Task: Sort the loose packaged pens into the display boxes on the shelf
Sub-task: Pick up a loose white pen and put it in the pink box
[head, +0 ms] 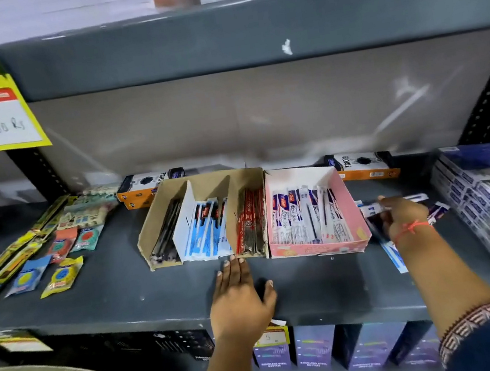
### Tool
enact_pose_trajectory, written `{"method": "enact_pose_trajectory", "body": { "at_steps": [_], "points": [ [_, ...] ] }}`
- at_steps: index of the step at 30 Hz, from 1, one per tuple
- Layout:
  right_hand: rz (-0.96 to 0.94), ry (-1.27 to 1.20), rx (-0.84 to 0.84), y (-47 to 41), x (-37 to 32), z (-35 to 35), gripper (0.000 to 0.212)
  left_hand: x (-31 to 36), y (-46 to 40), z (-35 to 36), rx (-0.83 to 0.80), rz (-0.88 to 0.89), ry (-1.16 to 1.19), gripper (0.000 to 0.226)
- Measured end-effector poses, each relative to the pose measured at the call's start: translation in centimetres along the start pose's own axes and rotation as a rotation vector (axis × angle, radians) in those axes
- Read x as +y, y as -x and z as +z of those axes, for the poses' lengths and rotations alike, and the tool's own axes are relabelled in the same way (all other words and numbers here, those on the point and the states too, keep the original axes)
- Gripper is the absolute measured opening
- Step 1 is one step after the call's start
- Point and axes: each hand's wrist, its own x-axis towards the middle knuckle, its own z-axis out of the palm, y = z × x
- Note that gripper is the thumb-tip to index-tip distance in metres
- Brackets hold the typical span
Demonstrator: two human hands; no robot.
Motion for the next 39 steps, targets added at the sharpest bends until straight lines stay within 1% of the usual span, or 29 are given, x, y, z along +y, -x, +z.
{"method": "enact_pose_trajectory", "body": {
  "at_steps": [3,5,8,10,13,16,19,22,28,30,33,36,39],
  "points": [
    [-0.078,-0.177,0.124,1.2,-0.5,-0.4,0.034,0.0,0.0,0.1,0.01,0.014,0.005,0.073],
    [-0.14,-0.233,0.133,2.5,-0.8,-0.8,0.033,0.0,0.0,0.1,0.006,0.014,0.009,0.073],
    [-0.176,-0.216,-0.004,4.7,-0.7,-0.9,0.027,0.1,0.1,0.0,0.005,0.007,0.01,0.073],
    [-0.184,-0.204,-0.101,6.2,-0.1,-0.6,0.028,0.1,0.1,-0.1,-0.01,0.015,-0.001,0.073],
    [-0.112,-0.299,-0.195,8.3,1.1,0.7,0.036,0.2,0.0,-0.1,-0.029,0.015,-0.008,0.072],
    [-0.005,-0.298,-0.223,9.9,2.2,2.0,0.023,0.3,0.0,-0.2,-0.037,0.02,-0.01,0.071],
    [0.0,-0.238,-0.26,10.6,3.5,2.7,0.018,0.2,0.0,-0.3,-0.039,0.025,-0.016,0.071],
    [0.015,-0.253,-0.255,11.1,4.1,3.1,0.012,0.2,0.0,-0.2,-0.037,0.029,-0.02,0.072],
    [-0.064,-0.277,-0.243,11.1,4.8,2.8,0.018,0.0,-0.1,0.0,-0.028,0.021,-0.015,0.073],
    [-0.046,-0.315,-0.28,11.1,4.9,2.7,0.023,-0.1,0.0,0.1,-0.019,0.022,-0.014,0.072],
    [-0.025,-0.281,-0.322,11.0,5.3,2.6,0.027,0.0,-0.1,0.1,-0.017,0.027,-0.013,0.072],
    [0.063,-0.293,-0.343,10.7,5.5,2.6,0.033,0.0,-0.1,0.0,-0.021,0.022,-0.004,0.073],
    [0.083,-0.311,-0.353,10.6,5.6,2.9,0.027,0.0,-0.1,0.1,-0.015,0.021,-0.002,0.073]
  ]
}}
